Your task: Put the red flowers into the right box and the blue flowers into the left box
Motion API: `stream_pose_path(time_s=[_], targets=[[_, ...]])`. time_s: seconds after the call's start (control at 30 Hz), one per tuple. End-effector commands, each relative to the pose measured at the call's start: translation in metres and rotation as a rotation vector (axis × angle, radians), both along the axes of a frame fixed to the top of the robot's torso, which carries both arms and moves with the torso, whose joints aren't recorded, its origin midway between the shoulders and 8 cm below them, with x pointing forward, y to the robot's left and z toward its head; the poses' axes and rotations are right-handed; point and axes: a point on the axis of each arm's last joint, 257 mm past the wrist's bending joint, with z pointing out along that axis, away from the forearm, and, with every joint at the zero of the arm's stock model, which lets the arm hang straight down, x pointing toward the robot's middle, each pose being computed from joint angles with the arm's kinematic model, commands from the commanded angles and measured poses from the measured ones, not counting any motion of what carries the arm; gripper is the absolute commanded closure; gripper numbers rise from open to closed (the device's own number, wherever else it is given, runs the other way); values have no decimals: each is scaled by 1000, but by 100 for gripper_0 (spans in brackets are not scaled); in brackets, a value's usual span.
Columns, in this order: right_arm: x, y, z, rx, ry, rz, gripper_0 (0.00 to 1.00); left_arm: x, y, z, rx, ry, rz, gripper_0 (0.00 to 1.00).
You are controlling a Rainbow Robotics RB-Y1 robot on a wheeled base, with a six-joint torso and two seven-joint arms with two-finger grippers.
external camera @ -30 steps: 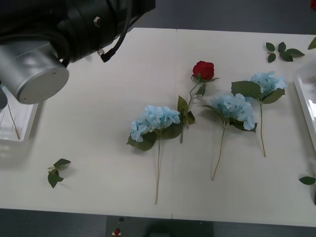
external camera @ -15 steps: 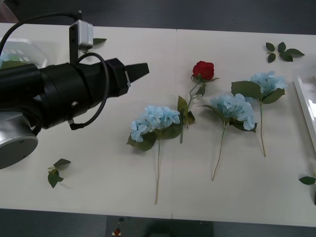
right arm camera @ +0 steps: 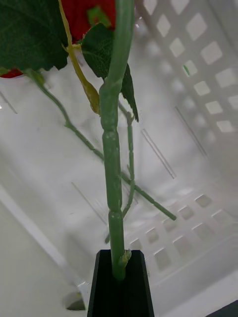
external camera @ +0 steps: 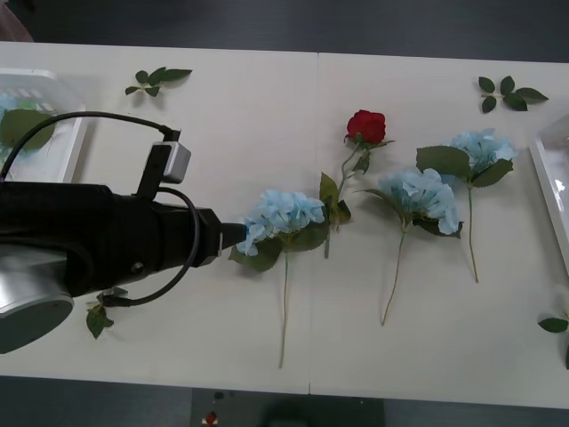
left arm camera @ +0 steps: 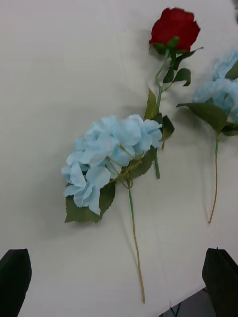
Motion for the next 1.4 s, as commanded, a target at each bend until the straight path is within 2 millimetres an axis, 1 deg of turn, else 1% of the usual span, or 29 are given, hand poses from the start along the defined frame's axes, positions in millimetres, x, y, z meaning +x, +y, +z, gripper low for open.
stream_pose_path(time_s=[0.03,0.13,0.23,0.33,0.37,0.4,0.43,0.47,0.5,0.57,0.6,0.7,0.8,0.83,0.93,0.97,1.0,1.03,1.1,1.13,1.17,1.23,1.3,1.4], targets=[[20,-26,25,-93,-52,-22,100,-9,-14,-4,14,-12,-4,0],[31,-33,18,-126,-81,-24,100,-11,-20,-15,30,-14,0,0],[41,-33,12,-155,-99,-10,100,-13,-28,-27,38,-9,2,0],[44,-32,9,-170,-100,-1,100,-15,-33,-35,45,-5,2,0],[45,-32,9,-171,-100,-2,98,-15,-36,-39,52,-7,2,0],[45,-32,9,-170,-101,-3,86,-15,-37,-42,59,-9,4,0],[45,-31,9,-170,-99,-2,51,-16,-39,-46,63,-7,3,0],[44,-31,8,-168,-98,-3,25,-15,-40,-48,66,-5,7,0],[45,-31,9,-166,-101,-2,11,-16,-42,-51,67,-1,6,0],[45,-30,8,-164,-99,4,4,-14,-46,-57,71,8,7,0],[44,-29,8,-161,-97,4,3,-14,-47,-60,71,13,9,0],[49,-17,15,-134,-86,27,2,-9,-54,-69,74,28,18,0],[52,3,26,-94,-63,67,2,-4,-60,-78,84,37,27,0],[52,6,29,-92,-58,77,2,-3,-61,-79,84,39,30,0],[55,36,46,-94,-37,164,2,5,-69,-88,94,43,46,0],[56,48,50,-93,-34,195,2,7,-71,-92,96,49,52,0],[57,55,52,-95,-35,212,2,8,-73,-92,96,48,52,0],[59,68,55,-96,-33,243,2,11,-75,-95,100,52,57,0],[63,92,54,-84,-39,291,2,13,-78,-103,110,64,62,0],[65,99,55,-82,-42,303,3,15,-79,-103,111,65,64,0],[67,113,51,-78,-42,331,2,16,-83,-106,115,71,63,0],[71,128,48,-83,-39,365,3,16,-86,-113,121,86,64,0],[74,150,36,-91,-20,412,2,16,-93,-121,121,103,64,0],[77,173,20,-89,2,460,2,16,-101,-128,116,113,58,0]])
